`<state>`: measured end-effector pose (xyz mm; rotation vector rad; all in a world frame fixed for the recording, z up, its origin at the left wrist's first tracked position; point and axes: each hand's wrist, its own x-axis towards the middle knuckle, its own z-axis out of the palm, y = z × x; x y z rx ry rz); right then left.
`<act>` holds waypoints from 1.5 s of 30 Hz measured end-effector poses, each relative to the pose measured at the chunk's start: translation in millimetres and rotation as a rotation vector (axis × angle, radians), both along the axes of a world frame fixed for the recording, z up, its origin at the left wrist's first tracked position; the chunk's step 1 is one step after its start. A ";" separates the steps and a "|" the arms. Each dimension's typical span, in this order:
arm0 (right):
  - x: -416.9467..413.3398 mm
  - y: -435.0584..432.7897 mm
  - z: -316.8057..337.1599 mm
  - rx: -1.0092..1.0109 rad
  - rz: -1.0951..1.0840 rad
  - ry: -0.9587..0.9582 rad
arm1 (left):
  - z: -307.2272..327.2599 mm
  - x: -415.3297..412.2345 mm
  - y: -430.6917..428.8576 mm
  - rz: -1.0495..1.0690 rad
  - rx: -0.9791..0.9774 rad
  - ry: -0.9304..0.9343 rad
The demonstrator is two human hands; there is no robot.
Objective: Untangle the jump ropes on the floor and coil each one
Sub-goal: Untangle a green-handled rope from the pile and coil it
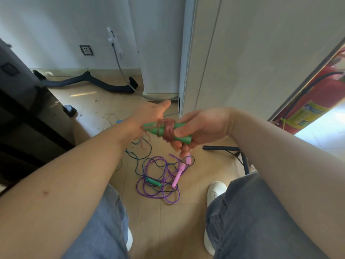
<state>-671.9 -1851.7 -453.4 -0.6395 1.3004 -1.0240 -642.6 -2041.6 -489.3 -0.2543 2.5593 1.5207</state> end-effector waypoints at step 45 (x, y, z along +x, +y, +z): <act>-4.8 -19.1 -20.1 0.228 -0.223 1.271 | 6.6 5.4 -9.9 0.032 0.232 -0.083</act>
